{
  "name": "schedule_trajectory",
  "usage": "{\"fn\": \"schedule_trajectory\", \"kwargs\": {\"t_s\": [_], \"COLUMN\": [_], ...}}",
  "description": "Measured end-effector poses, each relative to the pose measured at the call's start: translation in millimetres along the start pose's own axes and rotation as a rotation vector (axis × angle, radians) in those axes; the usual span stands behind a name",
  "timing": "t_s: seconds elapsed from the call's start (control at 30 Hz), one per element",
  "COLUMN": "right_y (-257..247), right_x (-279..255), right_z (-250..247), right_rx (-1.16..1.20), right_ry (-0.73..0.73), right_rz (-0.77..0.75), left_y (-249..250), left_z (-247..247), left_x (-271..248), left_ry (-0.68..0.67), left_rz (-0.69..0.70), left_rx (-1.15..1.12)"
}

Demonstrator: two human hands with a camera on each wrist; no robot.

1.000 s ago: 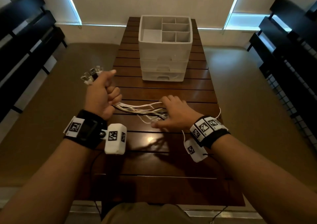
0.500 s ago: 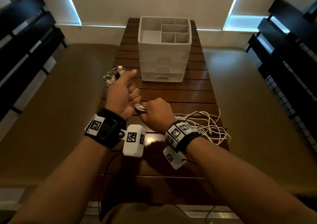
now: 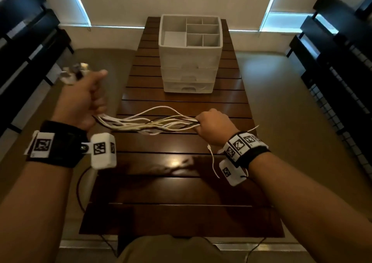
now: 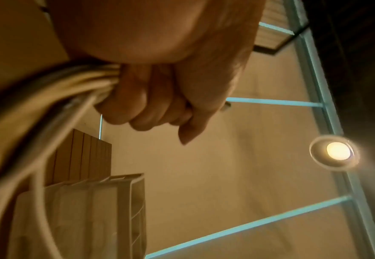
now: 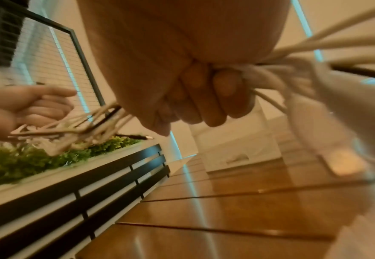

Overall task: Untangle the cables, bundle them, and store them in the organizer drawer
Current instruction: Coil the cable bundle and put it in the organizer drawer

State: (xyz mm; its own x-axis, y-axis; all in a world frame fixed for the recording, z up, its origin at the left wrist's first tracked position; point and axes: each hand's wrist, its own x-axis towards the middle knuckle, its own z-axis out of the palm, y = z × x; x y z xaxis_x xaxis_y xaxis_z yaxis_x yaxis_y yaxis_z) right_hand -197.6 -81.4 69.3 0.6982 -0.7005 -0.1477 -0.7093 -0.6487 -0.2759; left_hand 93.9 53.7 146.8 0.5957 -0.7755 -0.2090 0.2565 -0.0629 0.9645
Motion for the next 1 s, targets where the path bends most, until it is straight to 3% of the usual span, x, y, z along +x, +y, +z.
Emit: {"fn": "schedule_trajectory", "kwargs": {"t_s": [0.13, 0.23, 0.27, 0.4, 0.53, 0.73, 0.87, 1.0], "right_y": [-37, -71, -80, -95, -95, -62, -21, -2], "right_x": [6, 7, 7, 12, 16, 16, 13, 9], "right_z": [-22, -50, -58, -83, -71, -39, -28, -20], "right_rx": [-0.159, -0.201, -0.216, -0.225, -0.160, 0.036, 0.084, 0.067], "right_ry": [0.009, 0.072, 0.112, 0.242, 0.225, 0.128, 0.043, 0.049], "right_rz": [-0.104, -0.172, -0.184, -0.209, -0.214, -0.151, -0.100, -0.056], "left_y": [-23, -39, -40, -28, -32, -48, -51, -52], "left_z": [44, 69, 73, 67, 57, 43, 30, 27], "left_x": [-27, -42, -44, -34, -23, -14, -14, -19], "left_ry": [-0.218, -0.489, -0.507, -0.449, -0.426, -0.379, -0.350, -0.333], "left_rz": [0.205, 0.266, 0.294, 0.422, 0.533, 0.517, 0.471, 0.404], "left_rx": [0.502, 0.641, 0.661, 0.603, 0.702, 0.883, 0.852, 0.807]}}
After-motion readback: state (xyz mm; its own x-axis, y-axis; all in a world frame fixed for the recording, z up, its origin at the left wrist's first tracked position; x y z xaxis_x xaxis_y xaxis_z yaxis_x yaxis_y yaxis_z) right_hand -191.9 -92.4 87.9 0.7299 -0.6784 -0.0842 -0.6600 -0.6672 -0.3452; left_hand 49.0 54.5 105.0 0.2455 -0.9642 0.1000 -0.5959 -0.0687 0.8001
